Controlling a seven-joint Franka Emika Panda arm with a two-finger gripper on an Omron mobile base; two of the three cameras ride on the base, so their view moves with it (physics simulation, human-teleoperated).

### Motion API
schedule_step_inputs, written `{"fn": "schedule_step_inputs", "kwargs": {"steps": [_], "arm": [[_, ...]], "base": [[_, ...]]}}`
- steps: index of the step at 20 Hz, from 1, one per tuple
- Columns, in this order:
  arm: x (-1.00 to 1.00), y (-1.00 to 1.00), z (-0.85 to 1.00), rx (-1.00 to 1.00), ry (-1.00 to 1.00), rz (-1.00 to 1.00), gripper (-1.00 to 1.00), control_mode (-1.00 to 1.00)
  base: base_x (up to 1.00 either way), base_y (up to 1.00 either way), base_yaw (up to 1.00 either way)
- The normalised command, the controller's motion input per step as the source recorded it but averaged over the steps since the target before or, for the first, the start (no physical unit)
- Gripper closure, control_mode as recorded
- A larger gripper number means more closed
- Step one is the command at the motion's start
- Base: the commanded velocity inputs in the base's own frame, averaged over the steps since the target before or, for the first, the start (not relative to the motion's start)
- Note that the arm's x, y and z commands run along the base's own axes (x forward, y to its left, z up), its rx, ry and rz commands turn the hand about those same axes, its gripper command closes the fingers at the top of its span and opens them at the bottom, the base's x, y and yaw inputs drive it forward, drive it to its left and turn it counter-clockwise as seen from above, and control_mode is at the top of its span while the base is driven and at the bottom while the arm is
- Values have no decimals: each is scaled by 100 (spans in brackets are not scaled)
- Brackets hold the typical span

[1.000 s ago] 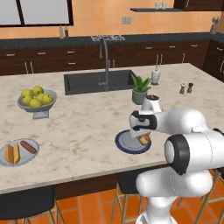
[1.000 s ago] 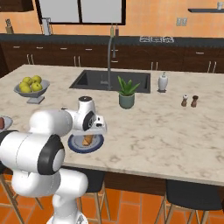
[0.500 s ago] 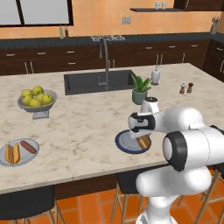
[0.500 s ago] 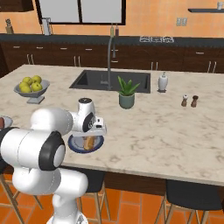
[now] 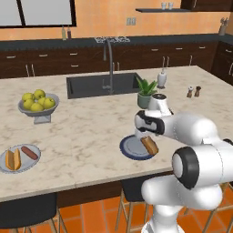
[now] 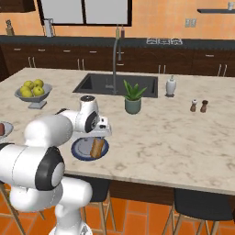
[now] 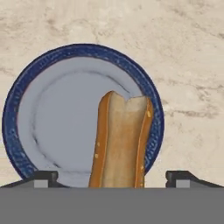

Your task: Place one bun and one sausage from the bowl on each plate.

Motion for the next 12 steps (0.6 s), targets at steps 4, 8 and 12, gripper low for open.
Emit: {"fn": "schedule_step_inputs", "kwargs": {"steps": [4,8,12], "arm": [[-86,9,88,0,-14,-14,-100,-100],[-100,22,99,0,-23,-19,-100,-100],[-100,34,84,0,-25,-13,-100,-100]], "base": [[0,0,0],[0,0,0],[0,0,0]]}}
